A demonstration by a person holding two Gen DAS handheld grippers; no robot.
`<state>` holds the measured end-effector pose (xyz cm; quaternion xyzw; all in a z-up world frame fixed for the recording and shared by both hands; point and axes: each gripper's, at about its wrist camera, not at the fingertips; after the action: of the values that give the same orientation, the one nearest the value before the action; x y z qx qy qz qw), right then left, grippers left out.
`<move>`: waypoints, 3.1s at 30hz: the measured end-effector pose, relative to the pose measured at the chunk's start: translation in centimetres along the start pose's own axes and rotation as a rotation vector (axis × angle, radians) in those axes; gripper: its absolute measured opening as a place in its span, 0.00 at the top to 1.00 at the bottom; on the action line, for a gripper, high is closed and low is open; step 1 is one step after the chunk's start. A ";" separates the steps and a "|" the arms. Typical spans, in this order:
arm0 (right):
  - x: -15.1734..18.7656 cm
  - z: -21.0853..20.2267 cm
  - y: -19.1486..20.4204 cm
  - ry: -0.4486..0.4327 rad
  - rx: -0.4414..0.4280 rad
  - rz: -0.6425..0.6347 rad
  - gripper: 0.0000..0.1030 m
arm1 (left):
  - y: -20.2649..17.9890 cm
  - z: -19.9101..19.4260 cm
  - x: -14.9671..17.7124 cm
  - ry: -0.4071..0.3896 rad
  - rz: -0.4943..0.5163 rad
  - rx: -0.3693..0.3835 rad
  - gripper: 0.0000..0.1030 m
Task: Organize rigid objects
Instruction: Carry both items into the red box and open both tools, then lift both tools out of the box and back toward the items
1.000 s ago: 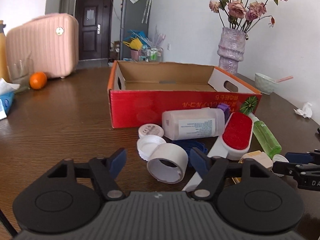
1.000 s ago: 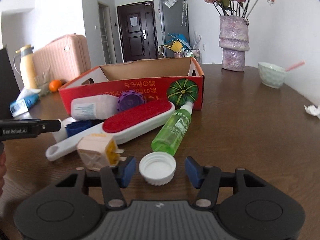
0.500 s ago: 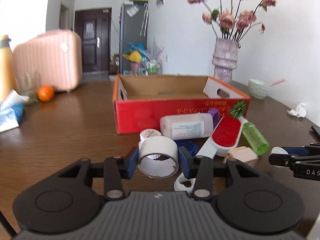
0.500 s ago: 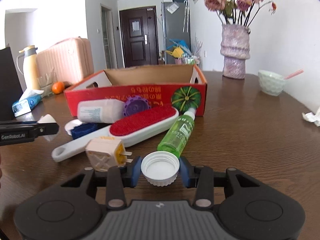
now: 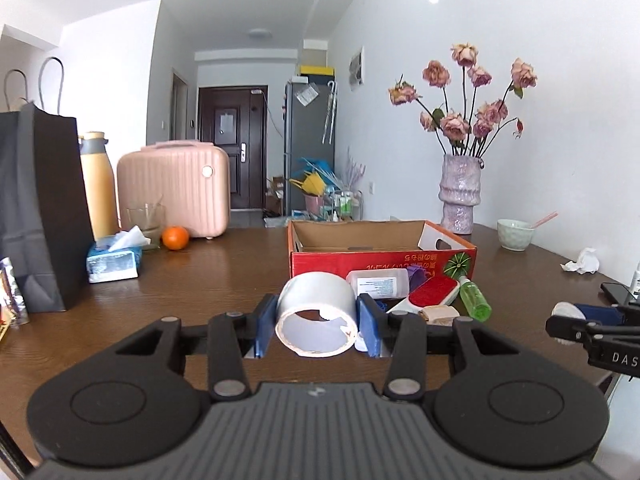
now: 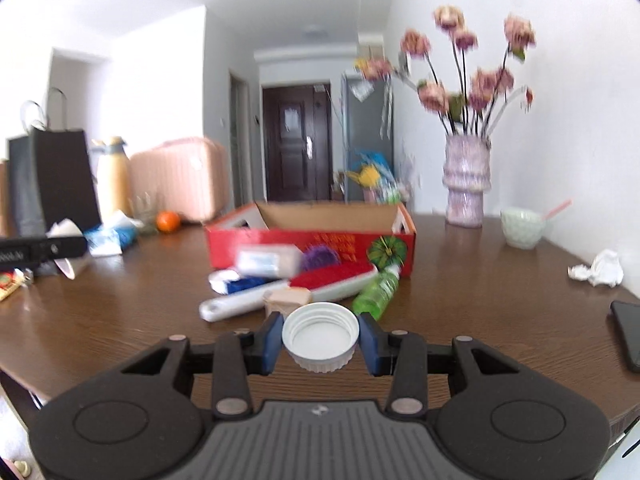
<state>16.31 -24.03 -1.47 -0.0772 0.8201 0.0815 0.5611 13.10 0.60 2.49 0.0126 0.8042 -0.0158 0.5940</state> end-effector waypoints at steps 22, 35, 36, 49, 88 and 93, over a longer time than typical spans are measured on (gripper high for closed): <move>-1.1 -5.5 1.1 -0.197 0.021 -0.037 0.62 | 0.4 -3.2 -0.4 -0.100 -0.028 -0.067 0.57; -9.2 7.2 -2.6 -0.219 0.032 -0.071 0.62 | 1.0 11.1 -7.7 -0.142 -0.033 -0.059 0.57; -9.9 8.4 -3.0 -0.223 0.035 -0.068 0.62 | 1.1 12.4 -8.1 -0.137 -0.042 -0.062 0.57; -16.1 22.8 -7.7 -0.242 0.079 -0.042 0.62 | 1.7 29.3 -12.2 -0.041 -0.013 -0.020 0.57; -29.3 33.2 -6.6 0.407 0.024 -0.108 0.14 | 1.2 34.2 -25.7 0.383 0.192 -0.007 0.10; -31.9 28.7 -6.5 0.333 0.022 -0.116 0.14 | 1.6 28.8 -29.1 0.298 0.168 -0.014 0.08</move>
<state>55.20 -22.93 17.70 -0.1309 0.8967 0.0261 0.4220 49.17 0.95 21.84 0.0780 0.8795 0.0417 0.4677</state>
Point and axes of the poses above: each gripper's, at about its wrist camera, not at the fingertips, and z roughly the way its jaws point, y to its left, x to its underside, and after that the axes turned 2 degrees about y, right-handed
